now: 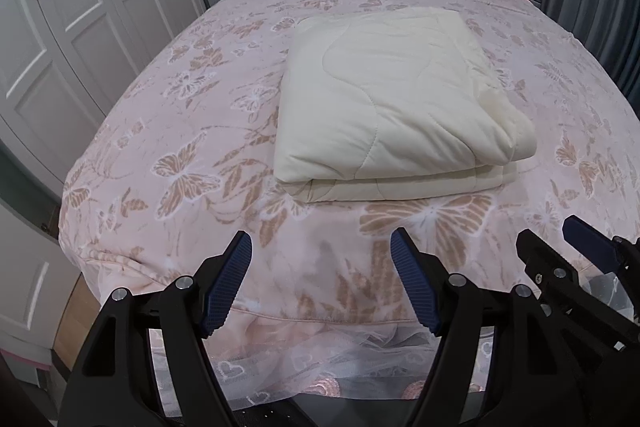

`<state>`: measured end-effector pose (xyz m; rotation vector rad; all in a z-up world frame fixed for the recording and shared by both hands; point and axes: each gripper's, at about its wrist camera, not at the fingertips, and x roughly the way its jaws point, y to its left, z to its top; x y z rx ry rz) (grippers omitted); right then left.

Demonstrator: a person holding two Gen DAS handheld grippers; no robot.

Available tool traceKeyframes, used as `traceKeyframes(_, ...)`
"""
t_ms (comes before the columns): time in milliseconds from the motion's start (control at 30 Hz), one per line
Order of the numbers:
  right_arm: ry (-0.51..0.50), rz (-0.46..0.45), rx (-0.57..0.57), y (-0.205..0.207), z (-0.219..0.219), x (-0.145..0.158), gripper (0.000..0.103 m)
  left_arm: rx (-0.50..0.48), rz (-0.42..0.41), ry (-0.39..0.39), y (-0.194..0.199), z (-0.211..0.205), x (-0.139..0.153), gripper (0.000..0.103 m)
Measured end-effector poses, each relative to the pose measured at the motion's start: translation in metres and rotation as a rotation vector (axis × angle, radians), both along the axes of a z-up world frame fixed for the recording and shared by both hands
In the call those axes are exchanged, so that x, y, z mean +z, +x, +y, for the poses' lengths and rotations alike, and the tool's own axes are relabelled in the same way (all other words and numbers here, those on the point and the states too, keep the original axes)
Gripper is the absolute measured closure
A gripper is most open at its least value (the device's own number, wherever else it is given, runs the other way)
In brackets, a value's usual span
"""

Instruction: Fold large clothes

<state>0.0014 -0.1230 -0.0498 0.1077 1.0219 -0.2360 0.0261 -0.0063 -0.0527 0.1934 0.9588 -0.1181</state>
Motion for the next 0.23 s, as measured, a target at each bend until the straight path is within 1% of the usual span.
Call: traceKeyframes(233, -0.008, 0.005, 0.002, -0.0008, 0.0048, -0.0032, 0.060, 0.010, 0.010, 0.009, 0.0012, 0.0010, -0.0012, 0.033)
